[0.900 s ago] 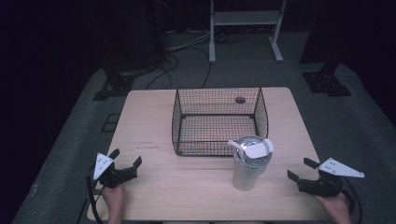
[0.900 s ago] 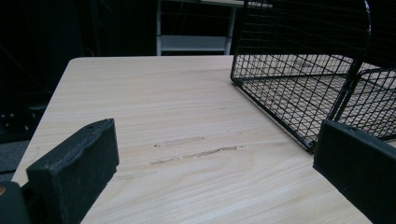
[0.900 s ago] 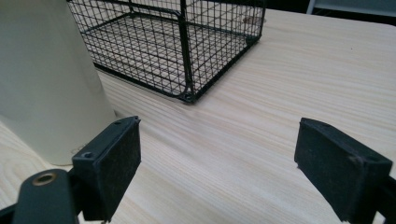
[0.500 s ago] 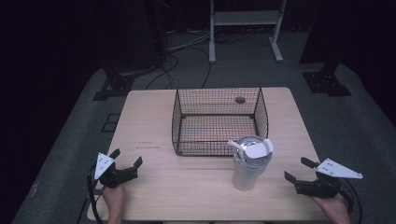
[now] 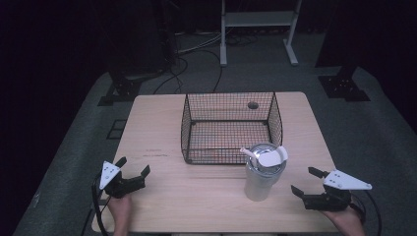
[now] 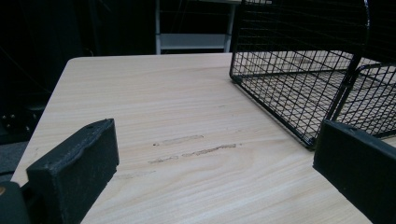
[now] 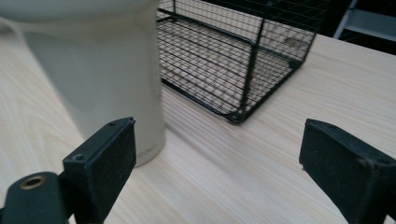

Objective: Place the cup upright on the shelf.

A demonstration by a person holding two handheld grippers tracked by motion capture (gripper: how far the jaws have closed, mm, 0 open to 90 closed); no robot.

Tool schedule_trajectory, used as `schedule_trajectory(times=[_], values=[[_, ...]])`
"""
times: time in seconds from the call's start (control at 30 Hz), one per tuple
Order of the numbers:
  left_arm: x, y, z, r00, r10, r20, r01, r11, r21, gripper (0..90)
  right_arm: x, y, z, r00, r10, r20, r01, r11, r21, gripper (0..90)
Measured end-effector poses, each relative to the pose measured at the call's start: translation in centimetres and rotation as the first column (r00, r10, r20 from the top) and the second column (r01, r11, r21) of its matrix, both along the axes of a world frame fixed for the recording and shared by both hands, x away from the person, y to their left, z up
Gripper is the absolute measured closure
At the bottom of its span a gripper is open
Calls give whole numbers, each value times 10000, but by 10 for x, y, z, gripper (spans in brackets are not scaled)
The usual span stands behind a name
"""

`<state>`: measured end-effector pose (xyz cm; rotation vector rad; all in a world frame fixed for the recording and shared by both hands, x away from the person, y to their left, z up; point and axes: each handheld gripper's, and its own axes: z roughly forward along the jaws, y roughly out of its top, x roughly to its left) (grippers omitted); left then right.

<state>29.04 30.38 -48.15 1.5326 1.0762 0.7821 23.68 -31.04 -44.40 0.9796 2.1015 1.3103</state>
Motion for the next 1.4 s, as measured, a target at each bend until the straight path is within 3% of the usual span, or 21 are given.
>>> schedule_trajectory(times=[0.4, 0.53, 0.77, 1.4], values=[[0, 0, 0, 10000, 8, 7, -8, 10000, -43, 0, -6, 22, 6, 9952, 971, 77, -971, 9953, 24, 97], [-1, 1, 0, 10000, 20, 85, -19, 9999, -125, 0, -2, 34, 10, 9887, 1498, 12, -1497, 9883, 293, 97], [-1, 2, 0, 10000, 8, 96, -6, 9998, -174, 0, 0, 48, 10, 9814, 1919, -84, -1917, 9812, 245, 86], [-1, 2, 0, 10000, 10, 96, -9, 9998, -173, 0, 11, 74, 5, 9787, 2048, 135, -2053, 9777, 452, 78]])
